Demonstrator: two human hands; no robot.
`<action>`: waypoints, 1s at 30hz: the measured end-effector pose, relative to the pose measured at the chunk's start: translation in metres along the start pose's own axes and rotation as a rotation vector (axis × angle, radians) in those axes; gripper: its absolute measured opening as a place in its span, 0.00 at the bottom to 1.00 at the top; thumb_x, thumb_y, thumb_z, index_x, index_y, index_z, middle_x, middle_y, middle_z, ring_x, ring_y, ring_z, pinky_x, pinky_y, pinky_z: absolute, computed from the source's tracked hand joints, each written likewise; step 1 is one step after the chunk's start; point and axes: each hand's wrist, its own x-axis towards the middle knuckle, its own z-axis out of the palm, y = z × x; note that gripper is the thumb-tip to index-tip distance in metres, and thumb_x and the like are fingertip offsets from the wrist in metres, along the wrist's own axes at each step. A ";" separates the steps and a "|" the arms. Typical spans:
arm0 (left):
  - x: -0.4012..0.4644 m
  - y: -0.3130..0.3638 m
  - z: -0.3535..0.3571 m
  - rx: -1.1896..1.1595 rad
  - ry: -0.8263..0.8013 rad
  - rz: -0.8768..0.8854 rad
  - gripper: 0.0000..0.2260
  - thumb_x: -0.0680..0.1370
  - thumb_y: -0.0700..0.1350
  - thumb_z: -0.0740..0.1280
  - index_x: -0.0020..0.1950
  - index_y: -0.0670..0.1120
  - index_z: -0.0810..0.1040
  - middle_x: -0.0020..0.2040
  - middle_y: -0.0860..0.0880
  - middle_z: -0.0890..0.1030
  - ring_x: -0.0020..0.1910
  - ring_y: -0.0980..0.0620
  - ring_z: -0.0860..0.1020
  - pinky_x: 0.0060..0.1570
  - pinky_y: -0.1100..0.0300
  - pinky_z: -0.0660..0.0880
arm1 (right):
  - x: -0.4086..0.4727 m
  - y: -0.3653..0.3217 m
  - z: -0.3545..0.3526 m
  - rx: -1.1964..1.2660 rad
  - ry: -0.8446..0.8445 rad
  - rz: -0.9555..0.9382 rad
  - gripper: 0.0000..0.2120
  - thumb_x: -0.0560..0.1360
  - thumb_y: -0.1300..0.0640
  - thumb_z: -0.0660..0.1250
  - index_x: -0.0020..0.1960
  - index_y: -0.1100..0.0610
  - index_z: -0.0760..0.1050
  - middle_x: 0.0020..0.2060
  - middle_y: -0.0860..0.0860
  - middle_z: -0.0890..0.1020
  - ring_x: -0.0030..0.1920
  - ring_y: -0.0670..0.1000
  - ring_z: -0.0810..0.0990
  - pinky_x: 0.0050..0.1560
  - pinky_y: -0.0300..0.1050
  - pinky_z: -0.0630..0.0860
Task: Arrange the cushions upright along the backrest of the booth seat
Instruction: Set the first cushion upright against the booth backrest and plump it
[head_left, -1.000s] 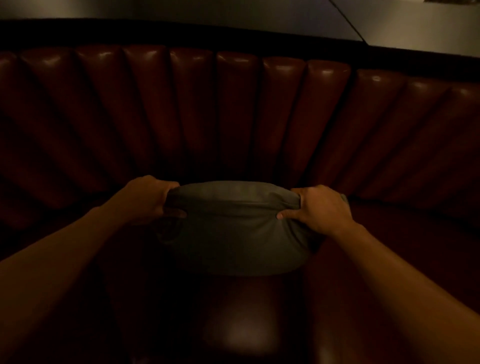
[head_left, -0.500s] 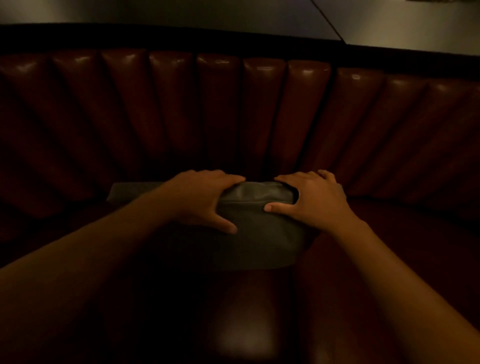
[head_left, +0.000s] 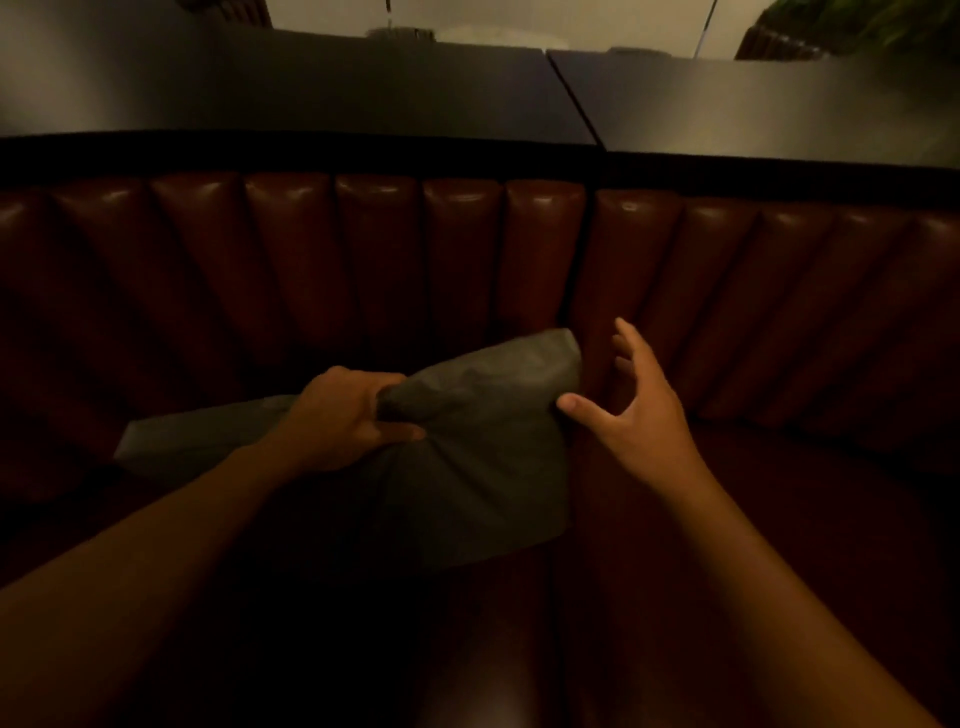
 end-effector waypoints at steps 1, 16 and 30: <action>-0.009 -0.007 -0.011 -0.069 0.067 -0.023 0.23 0.67 0.69 0.70 0.55 0.56 0.81 0.47 0.58 0.83 0.46 0.61 0.80 0.52 0.57 0.78 | 0.002 -0.004 -0.003 0.024 -0.048 0.003 0.59 0.58 0.22 0.73 0.81 0.41 0.54 0.79 0.46 0.64 0.77 0.44 0.63 0.77 0.51 0.64; -0.124 -0.081 0.046 -0.770 0.254 -0.516 0.41 0.62 0.55 0.83 0.62 0.79 0.62 0.64 0.61 0.70 0.69 0.51 0.71 0.64 0.52 0.72 | -0.003 -0.065 0.109 -0.812 -0.436 -0.448 0.47 0.66 0.22 0.65 0.79 0.39 0.57 0.71 0.47 0.69 0.68 0.53 0.67 0.70 0.53 0.59; -0.048 -0.007 -0.060 0.485 -0.252 -0.144 0.60 0.59 0.77 0.70 0.81 0.52 0.49 0.81 0.49 0.57 0.78 0.46 0.61 0.74 0.46 0.61 | 0.021 -0.123 0.092 -0.924 -0.800 -0.244 0.67 0.53 0.18 0.69 0.82 0.39 0.42 0.82 0.50 0.52 0.81 0.57 0.50 0.79 0.62 0.45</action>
